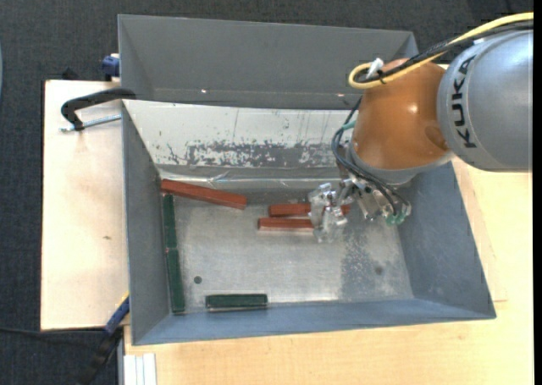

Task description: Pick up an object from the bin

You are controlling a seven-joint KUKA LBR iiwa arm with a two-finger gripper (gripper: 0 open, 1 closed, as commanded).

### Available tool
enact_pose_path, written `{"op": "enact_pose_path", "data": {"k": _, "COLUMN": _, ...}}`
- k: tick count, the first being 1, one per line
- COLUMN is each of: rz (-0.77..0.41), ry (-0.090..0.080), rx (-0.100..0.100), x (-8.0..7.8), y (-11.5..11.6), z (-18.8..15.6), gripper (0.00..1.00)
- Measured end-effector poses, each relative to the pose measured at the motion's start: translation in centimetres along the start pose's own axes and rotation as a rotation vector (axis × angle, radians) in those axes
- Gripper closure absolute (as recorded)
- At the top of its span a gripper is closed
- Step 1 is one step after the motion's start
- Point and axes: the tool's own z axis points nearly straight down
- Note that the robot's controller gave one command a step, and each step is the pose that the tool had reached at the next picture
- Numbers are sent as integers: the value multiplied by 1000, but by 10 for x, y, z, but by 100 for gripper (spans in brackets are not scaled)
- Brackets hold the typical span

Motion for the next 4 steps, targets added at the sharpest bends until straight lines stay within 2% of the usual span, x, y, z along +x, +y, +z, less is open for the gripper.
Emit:
{"op": "enact_pose_path", "data": {"k": 1, "rz": 50, "ry": -3, "rx": 0, "x": 3, "y": -1, "z": -13, "gripper": 100}}
{"op": "enact_pose_path", "data": {"k": 2, "rz": -152, "ry": 4, "rx": -1, "x": 13, "y": -17, "z": 18, "gripper": 0}}
{"op": "enact_pose_path", "data": {"k": 3, "rz": -274, "ry": 6, "rx": -2, "x": 17, "y": -25, "z": 36, "gripper": 0}}
{"op": "enact_pose_path", "data": {"k": 4, "rz": -178, "ry": 2, "rx": 3, "x": -20, "y": -13, "z": 45, "gripper": 0}}
